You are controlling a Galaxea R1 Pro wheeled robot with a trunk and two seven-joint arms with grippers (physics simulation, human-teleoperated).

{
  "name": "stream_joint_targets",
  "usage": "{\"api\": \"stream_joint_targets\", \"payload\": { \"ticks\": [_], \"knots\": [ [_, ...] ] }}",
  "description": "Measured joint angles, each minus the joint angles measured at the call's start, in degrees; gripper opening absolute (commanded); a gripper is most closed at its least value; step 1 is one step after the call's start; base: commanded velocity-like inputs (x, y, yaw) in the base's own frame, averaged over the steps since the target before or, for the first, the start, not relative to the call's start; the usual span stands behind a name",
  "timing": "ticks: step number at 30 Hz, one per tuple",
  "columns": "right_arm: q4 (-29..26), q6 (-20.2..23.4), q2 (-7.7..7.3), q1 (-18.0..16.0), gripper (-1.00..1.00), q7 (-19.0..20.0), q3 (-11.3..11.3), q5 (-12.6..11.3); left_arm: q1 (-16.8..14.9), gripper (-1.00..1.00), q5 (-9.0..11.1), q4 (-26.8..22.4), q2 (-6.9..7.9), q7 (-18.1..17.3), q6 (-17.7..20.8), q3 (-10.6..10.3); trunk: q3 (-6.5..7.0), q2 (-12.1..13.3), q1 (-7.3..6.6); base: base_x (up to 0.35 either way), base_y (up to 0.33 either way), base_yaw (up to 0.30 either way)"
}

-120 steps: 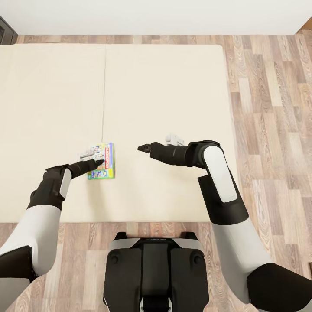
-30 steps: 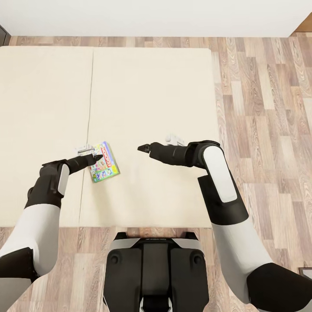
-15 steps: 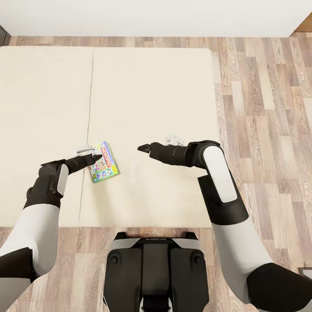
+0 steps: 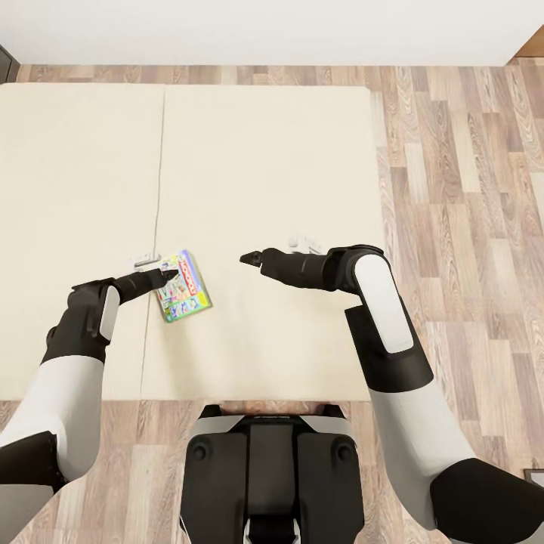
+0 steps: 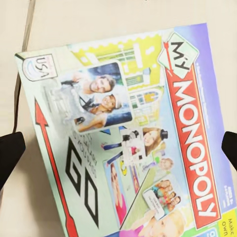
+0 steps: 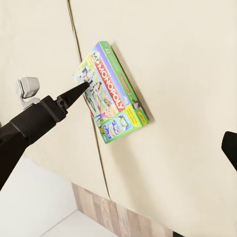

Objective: Put all the toys in the child's room - the three board games (two on the bed and one on the table), the two jigsaw puzzles on the table, and the tennis ball on the table - inside the toy box on the table in the child's room.

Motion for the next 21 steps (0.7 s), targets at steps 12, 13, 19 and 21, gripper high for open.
{"api": "stream_joint_targets", "payload": {
  "ticks": [12,13,19,21],
  "knots": [
    [0.0,0.01,0.0,0.0,1.0,0.0,0.0,-0.03,0.0,1.0,0.01,0.0,-0.06,0.02,0.01,-0.07,0.0,0.0,-0.01,0.033,0.001,0.0],
    [0.0,0.02,0.0,0.0,1.0,0.0,0.0,-0.02,0.0,1.0,0.01,0.0,-0.07,0.03,0.01,-0.09,0.0,0.0,-0.01,0.074,0.0,0.0],
    [0.0,-0.02,0.0,0.0,1.0,0.0,0.0,-0.02,0.0,1.0,0.0,0.0,-0.14,0.06,0.0,-0.09,0.0,0.0,0.0,0.027,0.0,0.0],
    [0.0,-0.04,0.0,0.0,1.0,0.0,0.0,-0.04,0.0,1.0,0.0,0.02,-0.16,0.1,0.0,-0.09,0.0,0.0,0.0,0.007,0.0,0.0]
  ]
}}
